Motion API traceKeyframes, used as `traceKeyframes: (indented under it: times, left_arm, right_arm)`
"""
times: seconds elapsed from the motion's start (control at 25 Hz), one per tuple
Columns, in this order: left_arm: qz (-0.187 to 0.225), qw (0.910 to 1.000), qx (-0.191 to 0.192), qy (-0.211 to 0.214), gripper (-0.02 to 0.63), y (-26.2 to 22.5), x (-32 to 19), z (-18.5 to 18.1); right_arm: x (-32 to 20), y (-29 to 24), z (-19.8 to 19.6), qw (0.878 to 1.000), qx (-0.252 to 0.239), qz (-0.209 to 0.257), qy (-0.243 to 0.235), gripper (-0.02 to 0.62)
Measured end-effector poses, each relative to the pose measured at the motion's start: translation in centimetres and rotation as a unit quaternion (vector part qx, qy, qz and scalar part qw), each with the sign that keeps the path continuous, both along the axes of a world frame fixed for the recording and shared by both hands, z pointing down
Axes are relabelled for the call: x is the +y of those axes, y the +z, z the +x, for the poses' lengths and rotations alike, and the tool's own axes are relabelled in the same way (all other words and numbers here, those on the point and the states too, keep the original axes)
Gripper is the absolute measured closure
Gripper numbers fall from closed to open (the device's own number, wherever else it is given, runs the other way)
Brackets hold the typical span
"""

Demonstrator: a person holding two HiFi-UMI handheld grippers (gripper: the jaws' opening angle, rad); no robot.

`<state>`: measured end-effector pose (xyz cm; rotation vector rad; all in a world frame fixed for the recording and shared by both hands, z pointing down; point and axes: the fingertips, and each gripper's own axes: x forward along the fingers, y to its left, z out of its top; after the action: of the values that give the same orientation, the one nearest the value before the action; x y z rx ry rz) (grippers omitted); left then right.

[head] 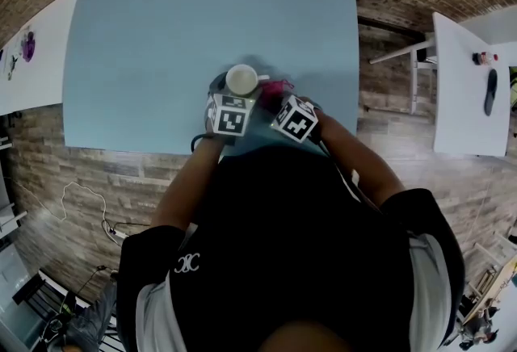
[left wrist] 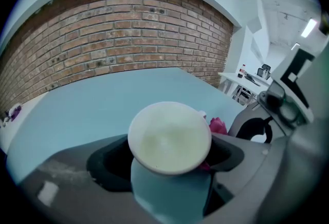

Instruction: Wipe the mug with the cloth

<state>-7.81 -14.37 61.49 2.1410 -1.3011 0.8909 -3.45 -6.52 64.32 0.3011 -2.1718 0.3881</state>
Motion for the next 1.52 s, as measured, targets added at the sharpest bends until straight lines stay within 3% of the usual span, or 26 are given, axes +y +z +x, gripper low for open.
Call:
traceKeyframes:
  times: [0.12, 0.2, 0.28, 0.32, 0.36, 0.52, 0.64, 0.72, 0.88, 1.24, 1.36, 1.52]
  left_arm:
    - [0.002, 1.0, 0.006, -0.001, 0.169, 0.5, -0.3, 0.6]
    - [0.008, 1.0, 0.005, 0.003, 0.167, 0.4, -0.4, 0.9]
    - [0.015, 0.9999, -0.002, 0.004, 0.148, 0.4, -0.1, 0.7]
    - [0.02, 0.9998, -0.003, 0.003, 0.087, 0.4, 0.2, 0.5]
    - [0.025, 0.9997, -0.001, 0.001, 0.074, 0.2, 0.5, 0.2]
    - [0.044, 0.9988, 0.007, -0.021, 0.086, -2.3, 2.1, -1.5]
    - [0.039, 0.9983, 0.005, -0.043, 0.245, -2.7, 3.4, -3.7]
    - [0.025, 0.9973, 0.0, -0.069, 0.317, -1.8, 4.0, -5.4]
    - [0.025, 0.9903, -0.008, -0.137, 0.603, -1.7, 4.3, -8.4]
    - [0.011, 0.9857, 0.042, -0.162, 0.603, -3.5, 6.9, -10.0]
    - [0.012, 0.9867, 0.025, -0.16, 0.601, -4.3, 7.1, -11.3]
    - [0.015, 0.99, -0.012, -0.14, 0.6, -4.4, 6.6, -13.4]
  right_arm:
    - [-0.6, -1.4, 2.1, 0.988, -0.061, -0.093, 0.106, 0.557]
    - [-1.1, -2.4, 3.7, 0.98, -0.082, -0.105, 0.146, 0.557]
    - [-1.0, -3.0, 4.9, 0.978, -0.087, -0.098, 0.162, 0.557]
    - [-0.9, -3.3, 5.3, 0.978, -0.086, -0.093, 0.165, 0.557]
    - [-0.7, -3.5, 5.6, 0.979, -0.086, -0.088, 0.165, 0.557]
    - [-0.3, -5.2, 5.7, 0.975, -0.11, -0.09, 0.17, 0.557]
    - [-0.7, -6.8, 5.2, 0.97, -0.137, -0.091, 0.181, 0.557]
    - [-1.3, -7.3, 5.2, 0.968, -0.14, -0.079, 0.193, 0.557]
    - [-2.3, -7.9, 5.5, 0.963, -0.145, -0.063, 0.221, 0.557]
    - [-2.1, -7.0, 6.1, 0.962, -0.157, -0.057, 0.217, 0.557]
    - [-2.2, -7.4, 5.6, 0.958, -0.174, -0.055, 0.22, 0.557]
    - [-2.0, -6.5, 5.6, 0.947, -0.18, -0.062, 0.26, 0.557]
